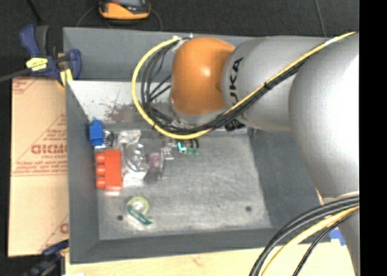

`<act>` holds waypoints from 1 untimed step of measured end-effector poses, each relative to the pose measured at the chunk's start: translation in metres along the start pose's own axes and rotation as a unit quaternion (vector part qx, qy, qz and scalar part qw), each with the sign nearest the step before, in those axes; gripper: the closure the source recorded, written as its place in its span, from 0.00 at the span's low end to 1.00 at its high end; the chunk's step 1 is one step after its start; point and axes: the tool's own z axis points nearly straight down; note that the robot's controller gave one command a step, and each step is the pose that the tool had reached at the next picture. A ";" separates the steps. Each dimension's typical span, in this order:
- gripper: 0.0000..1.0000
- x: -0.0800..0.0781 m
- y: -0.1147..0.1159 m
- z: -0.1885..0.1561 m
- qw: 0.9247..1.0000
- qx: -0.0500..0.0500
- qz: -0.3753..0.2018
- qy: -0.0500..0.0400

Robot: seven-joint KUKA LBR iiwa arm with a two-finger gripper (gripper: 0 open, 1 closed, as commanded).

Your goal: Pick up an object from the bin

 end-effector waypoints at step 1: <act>0.00 -0.006 0.005 0.059 0.978 0.001 -0.207 -0.006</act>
Offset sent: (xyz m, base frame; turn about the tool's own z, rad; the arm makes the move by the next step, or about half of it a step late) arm 0.0042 0.0066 -0.0745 -0.4320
